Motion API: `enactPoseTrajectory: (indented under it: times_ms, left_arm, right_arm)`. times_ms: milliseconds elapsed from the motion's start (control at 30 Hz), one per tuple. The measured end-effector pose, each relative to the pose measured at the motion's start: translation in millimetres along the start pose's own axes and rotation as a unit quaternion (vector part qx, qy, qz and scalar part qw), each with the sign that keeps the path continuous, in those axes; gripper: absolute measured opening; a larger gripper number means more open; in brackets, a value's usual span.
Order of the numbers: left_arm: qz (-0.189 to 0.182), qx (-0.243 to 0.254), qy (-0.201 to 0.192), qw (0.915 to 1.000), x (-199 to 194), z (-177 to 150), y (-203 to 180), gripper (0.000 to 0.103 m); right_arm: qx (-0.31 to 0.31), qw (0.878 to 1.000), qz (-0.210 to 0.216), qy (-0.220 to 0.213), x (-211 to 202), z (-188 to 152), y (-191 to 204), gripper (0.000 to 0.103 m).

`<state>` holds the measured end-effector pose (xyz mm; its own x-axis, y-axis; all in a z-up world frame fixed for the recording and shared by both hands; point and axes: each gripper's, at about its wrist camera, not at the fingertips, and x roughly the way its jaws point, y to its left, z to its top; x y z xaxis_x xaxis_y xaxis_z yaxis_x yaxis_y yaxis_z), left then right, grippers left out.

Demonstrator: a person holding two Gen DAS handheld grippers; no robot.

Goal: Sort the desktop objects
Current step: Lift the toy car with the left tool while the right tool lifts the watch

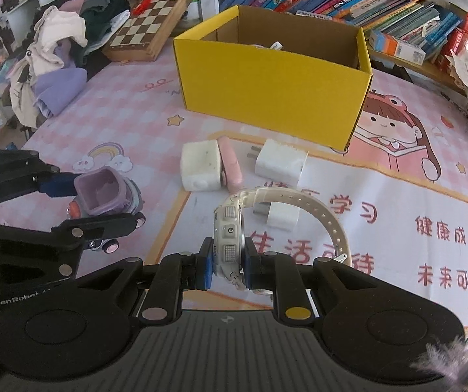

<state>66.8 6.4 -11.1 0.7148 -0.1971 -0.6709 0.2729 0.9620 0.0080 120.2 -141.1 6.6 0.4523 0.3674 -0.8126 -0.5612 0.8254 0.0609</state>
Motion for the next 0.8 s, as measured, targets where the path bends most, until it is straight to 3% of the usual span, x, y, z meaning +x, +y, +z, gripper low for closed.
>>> enactPoseTrajectory:
  times_ms: [433,800]
  left_arm:
    - [-0.027,0.024,0.001,0.9994,0,0,-13,0.038]
    - [-0.032,0.020,0.001,0.9993,7,11,-14,0.038]
  right_arm:
    - [0.028,1.000,-0.014,0.007,-10,-21,-2,0.017]
    - [0.040,0.999,-0.014,0.008,-9,-20,-17,0.017]
